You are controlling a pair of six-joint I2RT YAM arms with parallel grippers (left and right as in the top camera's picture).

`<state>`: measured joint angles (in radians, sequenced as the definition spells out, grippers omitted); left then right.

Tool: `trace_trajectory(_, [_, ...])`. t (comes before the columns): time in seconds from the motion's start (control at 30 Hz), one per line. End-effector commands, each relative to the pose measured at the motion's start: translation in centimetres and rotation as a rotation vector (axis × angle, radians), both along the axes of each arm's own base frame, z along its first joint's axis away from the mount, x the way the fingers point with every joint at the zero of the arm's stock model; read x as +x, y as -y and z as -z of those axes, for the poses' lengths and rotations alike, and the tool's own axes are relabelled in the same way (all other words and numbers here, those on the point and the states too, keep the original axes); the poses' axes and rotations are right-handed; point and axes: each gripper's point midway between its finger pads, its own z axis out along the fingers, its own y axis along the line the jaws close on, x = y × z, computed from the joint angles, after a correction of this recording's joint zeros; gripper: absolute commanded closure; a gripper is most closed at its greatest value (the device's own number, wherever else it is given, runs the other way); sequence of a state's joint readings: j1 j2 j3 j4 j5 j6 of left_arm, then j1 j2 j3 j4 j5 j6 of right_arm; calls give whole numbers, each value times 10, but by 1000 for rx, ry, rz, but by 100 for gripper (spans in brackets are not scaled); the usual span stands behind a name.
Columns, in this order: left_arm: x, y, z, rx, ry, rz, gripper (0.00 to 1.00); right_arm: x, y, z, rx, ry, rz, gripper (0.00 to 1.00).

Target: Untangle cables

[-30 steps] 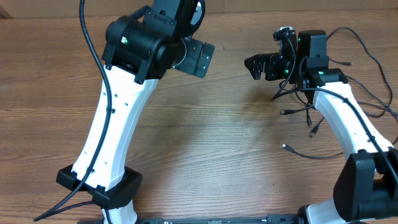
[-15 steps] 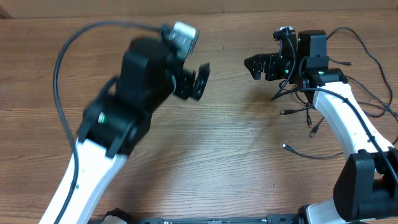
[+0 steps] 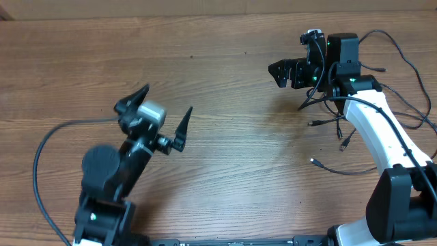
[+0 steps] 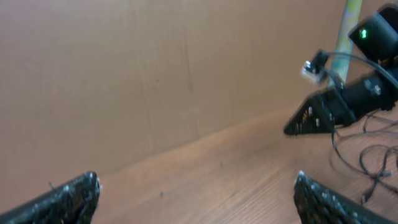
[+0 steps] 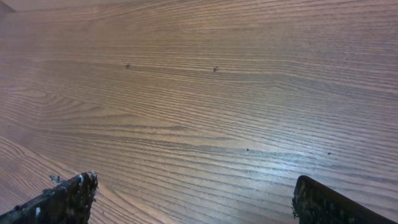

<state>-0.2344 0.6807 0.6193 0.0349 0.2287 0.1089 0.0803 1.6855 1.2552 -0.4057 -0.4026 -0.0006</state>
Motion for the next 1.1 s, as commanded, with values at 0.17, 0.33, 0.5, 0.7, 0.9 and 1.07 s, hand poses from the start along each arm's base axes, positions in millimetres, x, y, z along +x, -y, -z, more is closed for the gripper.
trace_trajectory(0.17, [-35, -24, 41, -19, 170, -27, 0, 0, 0, -11, -7, 32, -4, 0])
trace_trajectory(0.33, [-45, -37, 65, -29, 196, -73, 0, 0, 0, -11, -7, 32, -4, 0])
trace_trajectory(0.5, [-52, -40, 82, -32, 224, -88, 0, 0, 0, -11, -7, 32, -4, 0])
trace_trajectory(0.7, [-54, -45, 100, -29, 205, -109, 1, 0, 0, -11, -7, 32, -4, 0])
trace_trajectory(0.9, [-49, -54, 124, -38, 97, -166, 0, 0, 0, -11, -7, 32, -4, 0])
trace_trajectory(1.07, [-42, -88, 162, -211, -111, -379, 0, 0, 0, -11, -7, 32, -4, 0])
